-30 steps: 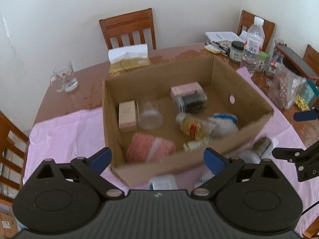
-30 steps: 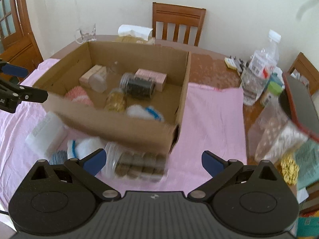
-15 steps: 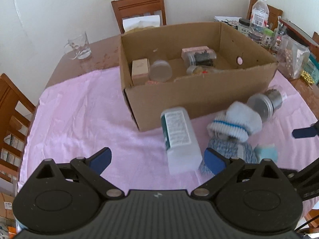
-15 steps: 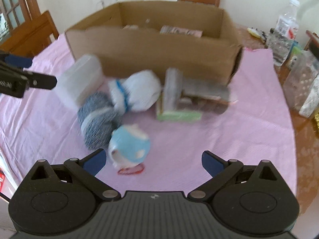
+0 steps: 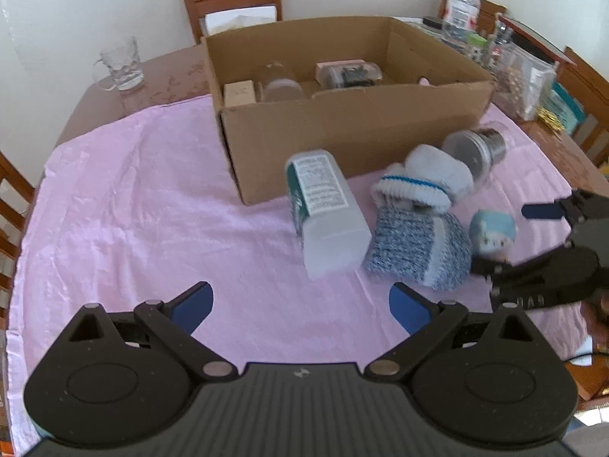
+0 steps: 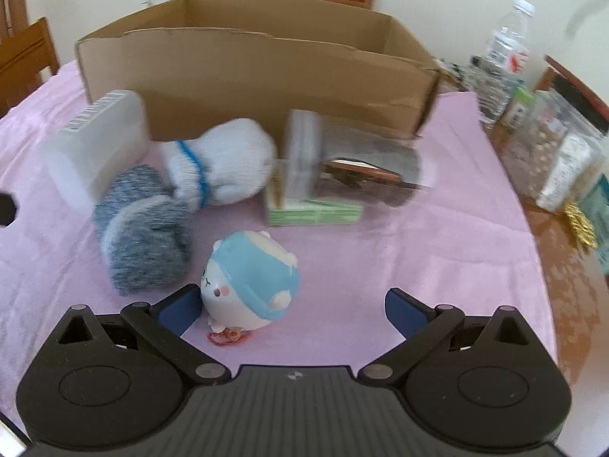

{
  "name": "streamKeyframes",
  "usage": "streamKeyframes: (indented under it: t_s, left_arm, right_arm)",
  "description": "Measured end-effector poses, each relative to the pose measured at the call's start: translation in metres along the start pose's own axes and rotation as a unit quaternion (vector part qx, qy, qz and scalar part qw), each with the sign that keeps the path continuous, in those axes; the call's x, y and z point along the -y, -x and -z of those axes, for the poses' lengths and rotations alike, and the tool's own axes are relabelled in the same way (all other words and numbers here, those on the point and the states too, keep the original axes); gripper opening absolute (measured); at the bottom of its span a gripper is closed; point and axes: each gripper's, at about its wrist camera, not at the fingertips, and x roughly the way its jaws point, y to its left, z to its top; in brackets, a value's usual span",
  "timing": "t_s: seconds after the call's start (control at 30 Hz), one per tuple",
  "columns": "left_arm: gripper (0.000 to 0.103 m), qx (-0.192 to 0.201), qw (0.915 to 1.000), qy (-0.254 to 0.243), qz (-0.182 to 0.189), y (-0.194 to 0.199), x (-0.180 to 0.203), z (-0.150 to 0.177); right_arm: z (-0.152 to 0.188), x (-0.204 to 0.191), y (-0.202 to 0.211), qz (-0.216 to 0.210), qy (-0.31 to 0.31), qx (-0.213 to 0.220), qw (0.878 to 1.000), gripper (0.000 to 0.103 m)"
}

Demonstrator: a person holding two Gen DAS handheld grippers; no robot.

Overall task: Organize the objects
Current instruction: 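Return both tools to the table toward the grey sock and figurine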

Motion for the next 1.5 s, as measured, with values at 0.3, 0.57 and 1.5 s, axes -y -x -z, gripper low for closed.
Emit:
streamKeyframes:
  t_s: [0.3, 0.57, 1.5]
  left_arm:
    - [0.099, -0.013, 0.9998, 0.013, -0.006, -0.008, 0.02, 0.001]
    - [0.099, -0.032, 0.9951, 0.093, -0.015, -0.024, 0.055, -0.013]
    - [0.099, -0.064, 0.9806, 0.174, -0.062, -0.043, 0.076, 0.006]
  right_arm:
    - [0.004, 0.037, -0.001, -0.025, 0.027, -0.004, 0.999, 0.103]
    - [0.001, 0.061, -0.01, -0.109, 0.076, -0.002, 0.991, 0.103]
    - [0.003, 0.08, -0.019, -0.179, 0.149, 0.035, 0.972, 0.103]
